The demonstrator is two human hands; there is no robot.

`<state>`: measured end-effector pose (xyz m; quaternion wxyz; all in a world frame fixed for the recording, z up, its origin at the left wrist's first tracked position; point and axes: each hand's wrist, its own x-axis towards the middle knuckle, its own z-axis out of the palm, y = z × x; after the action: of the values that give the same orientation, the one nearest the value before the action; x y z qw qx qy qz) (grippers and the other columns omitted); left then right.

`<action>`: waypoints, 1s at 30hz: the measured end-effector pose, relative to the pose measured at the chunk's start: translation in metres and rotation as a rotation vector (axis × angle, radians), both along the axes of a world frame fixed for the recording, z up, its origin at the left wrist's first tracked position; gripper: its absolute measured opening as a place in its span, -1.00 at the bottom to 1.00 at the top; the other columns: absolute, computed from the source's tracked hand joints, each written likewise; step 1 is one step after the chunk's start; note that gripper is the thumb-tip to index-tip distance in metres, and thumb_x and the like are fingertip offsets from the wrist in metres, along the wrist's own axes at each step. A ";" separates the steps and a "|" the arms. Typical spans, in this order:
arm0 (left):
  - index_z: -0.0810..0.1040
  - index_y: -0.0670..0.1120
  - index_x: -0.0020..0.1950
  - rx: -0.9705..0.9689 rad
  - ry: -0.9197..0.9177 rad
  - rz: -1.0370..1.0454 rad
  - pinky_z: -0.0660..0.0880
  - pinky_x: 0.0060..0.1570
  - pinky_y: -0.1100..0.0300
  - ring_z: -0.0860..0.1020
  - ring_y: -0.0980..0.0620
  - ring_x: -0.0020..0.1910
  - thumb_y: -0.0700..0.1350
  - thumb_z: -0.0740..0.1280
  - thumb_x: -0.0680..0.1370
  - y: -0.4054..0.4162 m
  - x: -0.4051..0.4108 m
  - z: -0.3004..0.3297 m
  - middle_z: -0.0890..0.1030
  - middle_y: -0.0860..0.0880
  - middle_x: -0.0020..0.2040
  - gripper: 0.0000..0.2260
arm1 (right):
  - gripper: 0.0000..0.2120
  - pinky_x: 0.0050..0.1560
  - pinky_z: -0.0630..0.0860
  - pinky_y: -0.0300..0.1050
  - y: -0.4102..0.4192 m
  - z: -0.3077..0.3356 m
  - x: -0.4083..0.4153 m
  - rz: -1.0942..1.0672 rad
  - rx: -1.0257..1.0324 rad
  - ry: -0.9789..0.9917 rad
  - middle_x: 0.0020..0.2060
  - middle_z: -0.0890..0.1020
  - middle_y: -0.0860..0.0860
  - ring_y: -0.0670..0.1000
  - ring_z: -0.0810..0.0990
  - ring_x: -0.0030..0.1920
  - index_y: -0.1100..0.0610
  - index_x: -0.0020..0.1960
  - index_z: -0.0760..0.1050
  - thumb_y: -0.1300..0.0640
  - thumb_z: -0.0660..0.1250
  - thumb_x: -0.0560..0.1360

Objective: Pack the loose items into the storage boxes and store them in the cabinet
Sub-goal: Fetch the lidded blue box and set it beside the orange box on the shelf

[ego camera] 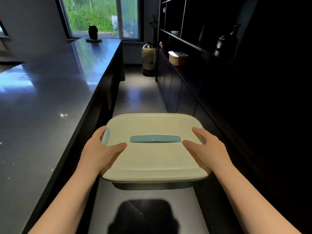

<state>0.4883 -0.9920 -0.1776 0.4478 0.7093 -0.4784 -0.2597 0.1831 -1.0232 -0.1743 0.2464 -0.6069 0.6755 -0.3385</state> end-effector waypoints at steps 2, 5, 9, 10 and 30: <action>0.30 0.07 0.41 -0.020 -0.014 -0.032 0.35 0.03 0.12 0.42 0.07 0.11 0.03 0.55 0.28 -0.055 0.014 0.009 0.48 0.02 0.29 -0.24 | -0.37 0.11 0.33 -0.09 -0.048 0.006 0.011 -0.020 -0.022 -0.019 0.33 0.45 -0.08 0.03 0.38 0.33 -0.25 0.35 0.35 -0.28 0.39 0.30; 0.30 0.06 0.41 -0.022 -0.018 -0.060 0.37 0.06 0.09 0.44 0.00 0.20 0.04 0.55 0.28 -0.133 0.029 0.018 0.47 0.01 0.31 -0.23 | -0.37 0.11 0.34 -0.10 -0.114 0.011 0.026 -0.052 -0.021 -0.032 0.33 0.46 -0.09 0.02 0.40 0.32 -0.23 0.34 0.36 -0.27 0.40 0.30; 0.30 0.06 0.41 -0.035 -0.022 -0.089 0.39 0.10 0.05 0.43 -0.02 0.23 0.04 0.55 0.27 -0.239 0.039 0.022 0.46 0.00 0.31 -0.23 | -0.38 0.07 0.30 -0.14 -0.212 0.012 0.037 -0.112 -0.054 -0.017 0.32 0.47 -0.13 -0.01 0.41 0.31 -0.22 0.32 0.39 -0.28 0.40 0.29; 0.30 0.06 0.41 -0.040 -0.026 -0.093 0.40 0.11 0.05 0.43 -0.01 0.22 0.04 0.55 0.27 -0.265 0.042 0.020 0.46 0.01 0.31 -0.23 | -0.37 0.05 0.29 -0.14 -0.238 0.011 0.041 -0.120 -0.058 -0.011 0.31 0.47 -0.14 -0.01 0.42 0.30 -0.23 0.32 0.39 -0.29 0.40 0.28; 0.35 0.13 0.35 -0.043 0.030 -0.161 0.49 0.10 -0.01 0.52 0.01 0.09 0.04 0.58 0.19 -0.784 0.099 0.010 0.52 0.07 0.11 -0.23 | -0.38 0.08 0.45 -0.04 -0.728 0.006 0.100 -0.212 -0.061 -0.101 0.21 0.52 -0.12 -0.05 0.46 0.14 -0.22 0.30 0.42 -0.20 0.48 0.27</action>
<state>0.5875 -1.7763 -0.1676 0.4478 0.6549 -0.5325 -0.2951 0.2827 -1.7511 -0.1683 0.2243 -0.5215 0.7120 -0.4133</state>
